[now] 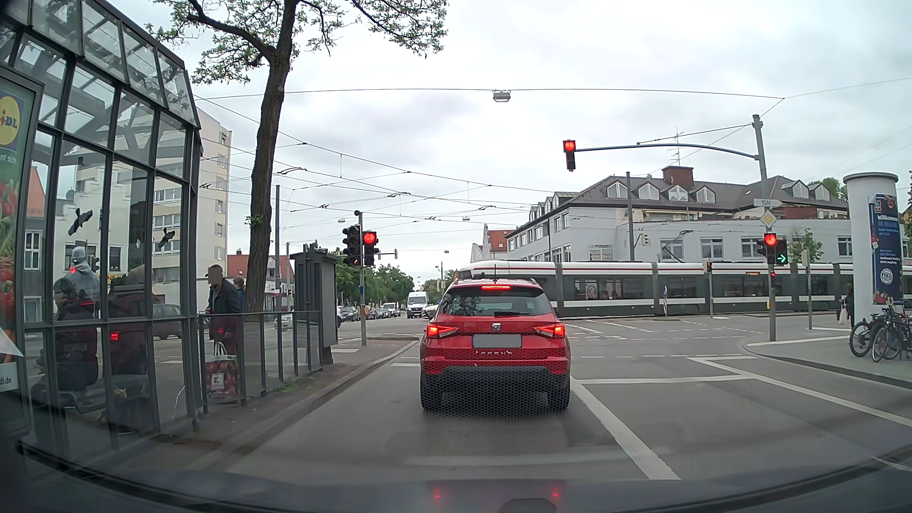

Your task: Follow the waypoints while adhering to traffic rules and regulations

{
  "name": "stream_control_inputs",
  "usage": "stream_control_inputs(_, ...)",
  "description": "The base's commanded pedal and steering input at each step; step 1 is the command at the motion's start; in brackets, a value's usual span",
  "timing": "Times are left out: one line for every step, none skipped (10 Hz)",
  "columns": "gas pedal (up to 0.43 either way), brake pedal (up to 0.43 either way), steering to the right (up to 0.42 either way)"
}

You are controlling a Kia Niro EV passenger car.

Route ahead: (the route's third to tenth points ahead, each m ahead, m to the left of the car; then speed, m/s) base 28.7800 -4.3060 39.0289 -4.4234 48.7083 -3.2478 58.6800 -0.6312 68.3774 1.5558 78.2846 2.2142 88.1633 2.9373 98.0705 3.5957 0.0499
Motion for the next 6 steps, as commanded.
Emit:
stream_control_inputs(0.0,0.128,-0.003)
stream_control_inputs(0.0,0.128,-0.003)
stream_control_inputs(0.0,0.128,-0.003)
stream_control_inputs(0.0,0.128,-0.003)
stream_control_inputs(0.0,0.128,-0.003)
stream_control_inputs(0.0,0.128,-0.003)
